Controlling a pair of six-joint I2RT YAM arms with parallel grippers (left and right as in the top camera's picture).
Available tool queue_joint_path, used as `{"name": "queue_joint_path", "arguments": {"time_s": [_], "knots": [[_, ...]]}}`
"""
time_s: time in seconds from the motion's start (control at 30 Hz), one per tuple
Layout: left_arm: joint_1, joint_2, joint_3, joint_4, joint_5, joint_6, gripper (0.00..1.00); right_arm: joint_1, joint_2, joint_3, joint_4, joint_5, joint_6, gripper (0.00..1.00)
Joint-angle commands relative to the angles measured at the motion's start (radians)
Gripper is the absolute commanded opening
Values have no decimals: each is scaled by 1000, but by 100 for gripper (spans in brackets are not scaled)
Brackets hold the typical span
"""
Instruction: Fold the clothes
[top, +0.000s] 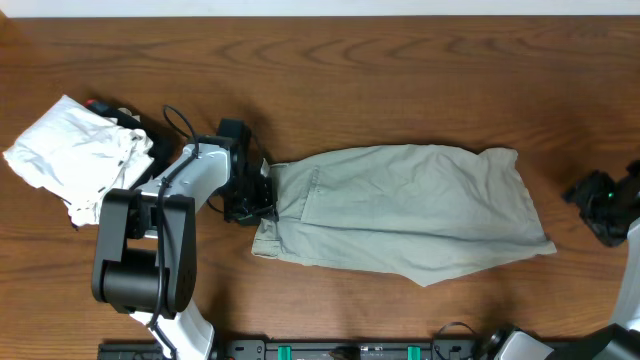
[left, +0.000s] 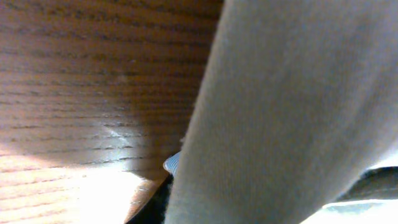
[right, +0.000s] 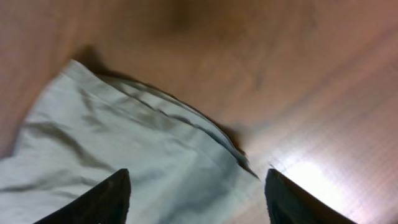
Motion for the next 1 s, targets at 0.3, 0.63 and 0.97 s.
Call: {"name": "queue_joint_path", "arguments": {"time_s": [0.3,0.63,0.97], "knots": [[5,14,-11,-5,-30,9,67,142,286,4,287,-233,-222,83],[5,14,-11,-4,-30,8,67,186,580,5,446,-388,-294,82],[5,14,-11,-2,-30,8,68,241,650,5,412,-411,-359,3]]}}
